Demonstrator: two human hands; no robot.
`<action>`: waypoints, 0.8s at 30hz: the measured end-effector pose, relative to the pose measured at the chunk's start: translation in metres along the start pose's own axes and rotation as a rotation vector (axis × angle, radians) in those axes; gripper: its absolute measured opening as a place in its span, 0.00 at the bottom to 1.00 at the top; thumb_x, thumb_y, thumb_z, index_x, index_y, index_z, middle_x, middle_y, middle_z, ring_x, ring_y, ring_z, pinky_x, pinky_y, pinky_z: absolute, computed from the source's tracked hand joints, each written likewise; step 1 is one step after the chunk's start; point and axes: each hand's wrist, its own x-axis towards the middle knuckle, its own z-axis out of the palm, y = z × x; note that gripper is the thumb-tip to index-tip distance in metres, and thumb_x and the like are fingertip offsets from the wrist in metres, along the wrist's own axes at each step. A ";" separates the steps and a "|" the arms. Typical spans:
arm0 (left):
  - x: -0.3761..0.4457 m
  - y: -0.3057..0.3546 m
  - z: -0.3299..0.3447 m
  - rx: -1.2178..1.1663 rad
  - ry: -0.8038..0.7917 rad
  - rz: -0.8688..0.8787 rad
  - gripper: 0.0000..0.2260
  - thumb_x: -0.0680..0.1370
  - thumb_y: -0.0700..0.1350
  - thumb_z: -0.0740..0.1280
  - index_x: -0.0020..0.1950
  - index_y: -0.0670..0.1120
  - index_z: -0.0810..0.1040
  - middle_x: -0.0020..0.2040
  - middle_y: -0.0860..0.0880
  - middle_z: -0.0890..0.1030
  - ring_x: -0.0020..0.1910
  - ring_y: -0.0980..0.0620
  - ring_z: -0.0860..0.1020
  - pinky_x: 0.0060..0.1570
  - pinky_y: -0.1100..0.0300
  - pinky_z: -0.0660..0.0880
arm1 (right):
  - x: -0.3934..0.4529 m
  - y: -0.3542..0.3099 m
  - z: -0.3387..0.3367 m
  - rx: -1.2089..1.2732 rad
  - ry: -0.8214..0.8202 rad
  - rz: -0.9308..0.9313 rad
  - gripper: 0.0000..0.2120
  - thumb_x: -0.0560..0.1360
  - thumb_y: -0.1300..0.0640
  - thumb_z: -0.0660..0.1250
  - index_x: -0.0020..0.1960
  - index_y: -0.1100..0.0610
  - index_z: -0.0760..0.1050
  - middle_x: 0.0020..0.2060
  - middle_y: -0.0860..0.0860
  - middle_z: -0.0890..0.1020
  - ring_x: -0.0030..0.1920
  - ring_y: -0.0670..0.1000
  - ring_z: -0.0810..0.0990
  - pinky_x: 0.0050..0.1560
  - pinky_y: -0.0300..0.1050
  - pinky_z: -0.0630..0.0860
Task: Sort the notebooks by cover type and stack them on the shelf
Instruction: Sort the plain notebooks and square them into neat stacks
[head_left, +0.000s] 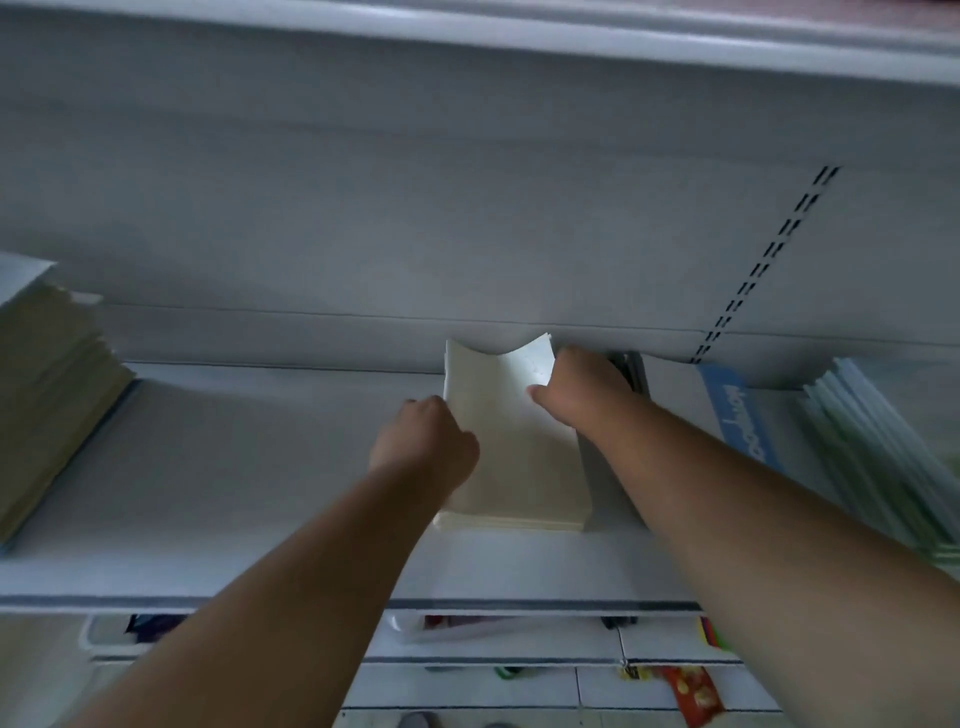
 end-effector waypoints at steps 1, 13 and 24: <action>-0.003 0.001 0.000 0.008 0.019 -0.002 0.15 0.74 0.49 0.65 0.59 0.44 0.76 0.55 0.43 0.77 0.53 0.40 0.79 0.44 0.55 0.72 | 0.001 0.000 -0.002 -0.002 0.019 0.011 0.29 0.76 0.45 0.70 0.68 0.62 0.67 0.64 0.59 0.75 0.64 0.60 0.75 0.58 0.48 0.72; -0.115 -0.069 -0.076 -0.325 0.574 0.105 0.09 0.79 0.55 0.65 0.57 0.56 0.72 0.47 0.58 0.75 0.40 0.58 0.75 0.42 0.58 0.73 | -0.086 -0.078 -0.006 0.432 0.134 -0.454 0.13 0.75 0.43 0.66 0.51 0.51 0.68 0.46 0.50 0.76 0.45 0.52 0.75 0.44 0.45 0.70; -0.162 -0.234 -0.166 -0.401 0.708 0.056 0.07 0.78 0.54 0.64 0.56 0.58 0.71 0.46 0.58 0.77 0.38 0.57 0.76 0.36 0.57 0.70 | -0.163 -0.257 0.014 0.538 0.073 -0.613 0.14 0.77 0.40 0.64 0.48 0.51 0.70 0.42 0.47 0.76 0.41 0.48 0.75 0.43 0.47 0.74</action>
